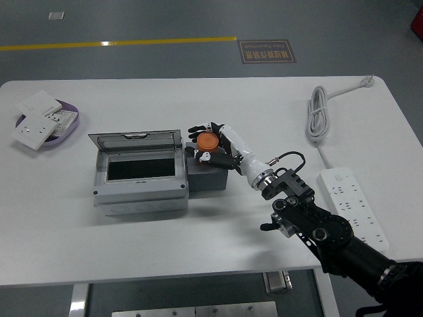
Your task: Pick up the cylinder from the cube,place it in the box,flap close box
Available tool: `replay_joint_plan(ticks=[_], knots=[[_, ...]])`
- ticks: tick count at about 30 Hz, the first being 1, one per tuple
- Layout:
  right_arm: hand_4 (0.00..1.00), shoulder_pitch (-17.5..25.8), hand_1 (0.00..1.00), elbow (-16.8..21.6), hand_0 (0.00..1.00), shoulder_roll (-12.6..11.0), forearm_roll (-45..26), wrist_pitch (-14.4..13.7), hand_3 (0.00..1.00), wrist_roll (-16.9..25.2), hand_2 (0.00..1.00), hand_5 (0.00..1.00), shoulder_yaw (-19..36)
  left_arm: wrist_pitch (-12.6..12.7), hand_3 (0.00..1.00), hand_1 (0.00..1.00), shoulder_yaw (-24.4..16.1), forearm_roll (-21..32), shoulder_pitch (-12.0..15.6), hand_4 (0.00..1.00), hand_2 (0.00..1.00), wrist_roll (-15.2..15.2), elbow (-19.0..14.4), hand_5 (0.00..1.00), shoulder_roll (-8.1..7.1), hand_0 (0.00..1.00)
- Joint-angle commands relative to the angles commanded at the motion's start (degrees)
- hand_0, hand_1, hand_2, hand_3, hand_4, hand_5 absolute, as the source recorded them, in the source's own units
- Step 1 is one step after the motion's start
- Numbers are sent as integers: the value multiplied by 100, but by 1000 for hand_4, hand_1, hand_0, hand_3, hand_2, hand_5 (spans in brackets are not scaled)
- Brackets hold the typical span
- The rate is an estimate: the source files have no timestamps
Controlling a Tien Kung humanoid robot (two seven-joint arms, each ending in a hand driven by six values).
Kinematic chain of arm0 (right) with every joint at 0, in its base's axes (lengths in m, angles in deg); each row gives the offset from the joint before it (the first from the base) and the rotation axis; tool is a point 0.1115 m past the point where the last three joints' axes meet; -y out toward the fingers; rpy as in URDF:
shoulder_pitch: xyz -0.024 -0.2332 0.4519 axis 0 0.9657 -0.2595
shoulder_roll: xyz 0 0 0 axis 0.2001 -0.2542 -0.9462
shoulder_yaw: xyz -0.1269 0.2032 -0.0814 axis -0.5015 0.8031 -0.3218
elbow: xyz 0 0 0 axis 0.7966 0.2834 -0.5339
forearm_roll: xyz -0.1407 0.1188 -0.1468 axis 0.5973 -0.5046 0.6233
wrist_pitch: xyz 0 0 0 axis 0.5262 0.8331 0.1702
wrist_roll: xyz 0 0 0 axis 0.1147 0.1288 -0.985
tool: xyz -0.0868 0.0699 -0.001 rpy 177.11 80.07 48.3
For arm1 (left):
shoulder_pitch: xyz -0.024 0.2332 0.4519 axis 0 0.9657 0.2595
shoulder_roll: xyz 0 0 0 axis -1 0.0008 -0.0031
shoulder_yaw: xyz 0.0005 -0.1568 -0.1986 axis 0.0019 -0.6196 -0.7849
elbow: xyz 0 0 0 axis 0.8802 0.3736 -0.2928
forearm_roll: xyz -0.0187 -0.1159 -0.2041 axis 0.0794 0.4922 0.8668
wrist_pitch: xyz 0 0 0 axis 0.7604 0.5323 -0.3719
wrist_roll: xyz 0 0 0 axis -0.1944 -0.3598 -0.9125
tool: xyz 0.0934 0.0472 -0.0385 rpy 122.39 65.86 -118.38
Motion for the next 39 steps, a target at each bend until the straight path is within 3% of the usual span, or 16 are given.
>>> replay_joint_plan(ticks=[1, 7, 8, 13, 14, 19, 20, 25, 26, 31, 32, 37, 38, 39], knots=[[684, 0, 654, 1, 675, 0, 2, -4, 653, -1, 628, 110, 0, 0, 583, 585, -3, -4, 0, 641, 591, 1, 0, 206, 0, 604], [684, 1, 654, 7, 675, 1, 8, -53, 653, -11, 628, 110, -20, 0, 583, 585, -4, -8, -5, 641, 591, 0, 0, 206, -1, 604], [583, 1, 647, 6, 656, 2, 5, -59, 646, -14, 614, 57, -22, 0, 583, 584, -4, -8, -7, 640, 591, -1, 0, 207, -2, 604], [583, 4, 647, -3, 656, 10, -35, -74, 646, -26, 614, 57, -52, 0, 583, 584, -4, -11, -12, 640, 591, -1, 0, 207, -5, 604], [328, 6, 634, -5, 726, 13, -46, -76, 627, -25, 584, 2, -60, 0, 583, 585, -5, -12, -12, 640, 591, -1, 0, 207, -6, 602], [328, 7, 634, -2, 726, 23, -110, -98, 627, -37, 584, 2, -95, 0, 583, 585, 6, -5, -14, 640, 591, -5, 0, 207, -9, 602], [186, 7, 616, 2, 734, 24, -117, -105, 615, -43, 562, 2, -100, 0, 583, 584, 9, -3, -13, 640, 591, -6, 0, 206, -9, 602], [186, 13, 616, 38, 734, 26, -147, -145, 615, -86, 562, 2, -102, 1, 583, 584, 28, 14, -8, 640, 591, -11, 0, 206, -9, 602], [2, 14, 571, 48, 612, 26, -147, -151, 541, -94, 517, 2, -97, 1, 583, 585, 29, 14, -8, 640, 591, -11, 0, 206, -9, 602], [2, 32, 571, 178, 612, -11, -127, -196, 541, -134, 517, 2, -8, 3, 583, 585, 39, 29, -6, 640, 591, -15, 0, 206, -2, 602], [2, 43, 546, 263, 558, -37, -107, -211, 477, -160, 491, 2, 26, 3, 583, 585, 36, 29, -3, 640, 592, -14, 0, 206, 0, 602], [2, 70, 546, 706, 558, -158, 15, -251, 477, -302, 491, 2, 111, 6, 583, 585, 6, 12, 17, 640, 592, -5, 0, 206, 6, 602], [18, 70, 516, 804, 529, -178, 41, -253, 391, -332, 469, 2, 108, 6, 583, 584, -2, 8, 22, 640, 591, -3, 0, 206, 6, 601], [18, 61, 516, 944, 529, -205, 79, -253, 391, -383, 469, 2, 74, 8, 583, 584, -16, 1, 29, 640, 591, 0, 0, 206, 6, 601]])
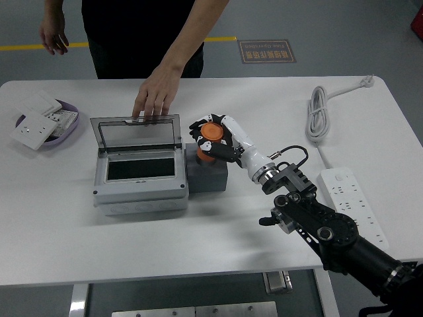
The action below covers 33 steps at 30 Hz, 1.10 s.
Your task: Pick up the cylinder from the cube,place it in the box,flap close box
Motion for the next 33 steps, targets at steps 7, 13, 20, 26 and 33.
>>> replay_joint_plan(ticks=[7, 13, 20, 26, 33], knots=[[3, -163, 499, 653, 472, -21, 111, -77, 374, -278, 452, 2, -494, 7, 583, 584, -85, -46, 30, 640, 591, 23, 0, 205, -3, 602], [3, -528, 475, 821, 419, 122, 152, -163, 368, -467, 439, 2, -1006, 7, 583, 584, -154, -104, 47, 639, 591, 47, 0, 205, -6, 602], [2, -1090, 414, 782, 340, 232, 375, -206, 359, -685, 417, 2, -1468, -1, 583, 583, -218, -186, 44, 639, 591, 63, 0, 204, -24, 602], [2, -1454, 389, 643, 312, 232, 621, -215, 360, -909, 423, 2, -1852, -6, 583, 583, -271, -259, 40, 640, 591, 76, 0, 203, -61, 601], [2, -1800, 411, 447, 304, 232, 1296, 24, 370, -1369, 422, 2, -2227, -17, 583, 583, -319, -340, 39, 640, 591, 92, 0, 203, -88, 601]])
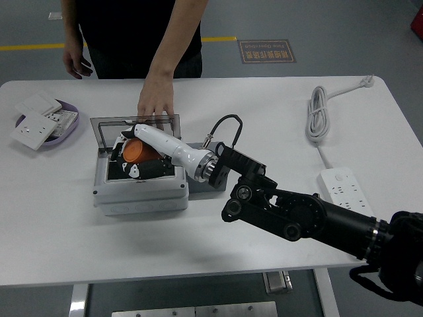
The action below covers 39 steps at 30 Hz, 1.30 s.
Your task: Pick up the cylinder from the cube,place it in the box,flap close box
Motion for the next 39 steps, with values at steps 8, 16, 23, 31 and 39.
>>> replay_joint_plan(ticks=[8, 16, 23, 31, 39], knots=[[46, -355, 437, -95, 330, 0, 922, 398, 448, -443, 458, 2, -250, -9, 583, 584, -67, -99, -9, 640, 592, 25, 0, 205, -38, 601], [105, -532, 477, -168, 375, 0, 1325, 628, 544, -732, 513, 2, -410, -12, 583, 583, -49, -103, -31, 640, 591, 19, 0, 204, -62, 601], [338, -657, 674, -190, 652, 0, 1552, 688, 662, -986, 661, 211, -423, -16, 584, 583, -53, -119, -13, 641, 592, 27, 0, 204, -65, 601], [509, -685, 766, -224, 804, 0, 1708, 631, 730, -1169, 783, 223, -453, -17, 584, 584, -43, -115, -13, 641, 591, 28, 0, 206, -73, 601], [672, -694, 782, -261, 843, 0, 1712, 526, 819, -1225, 809, 239, -488, -20, 584, 584, -66, -147, -13, 641, 592, 37, 0, 205, -78, 601]])
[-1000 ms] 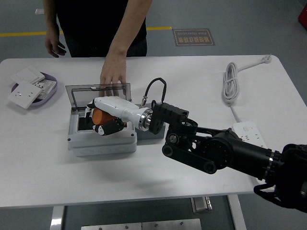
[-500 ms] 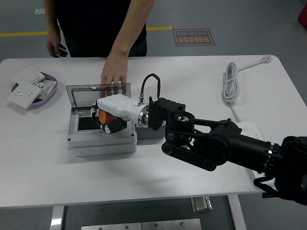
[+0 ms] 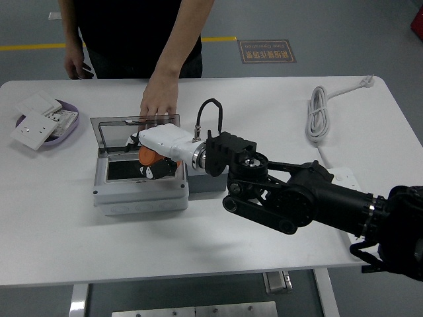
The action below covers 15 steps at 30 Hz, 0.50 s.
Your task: Pick up the cylinder from the cube,place it in the box,flap close box
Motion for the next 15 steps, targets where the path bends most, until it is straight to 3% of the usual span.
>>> replay_joint_plan(ticks=[9, 15], knots=[[677, 65, 786, 23, 850, 0, -75, -35, 822, -7, 810, 235, -27, -3, 583, 584, -6, -16, 4, 642, 591, 1, 0, 207, 4, 601], [691, 360, 783, 422, 853, 0, -782, 55, 824, 45, 810, 253, 321, 1, 583, 584, 12, 9, 46, 642, 591, -7, 0, 206, 45, 601]])
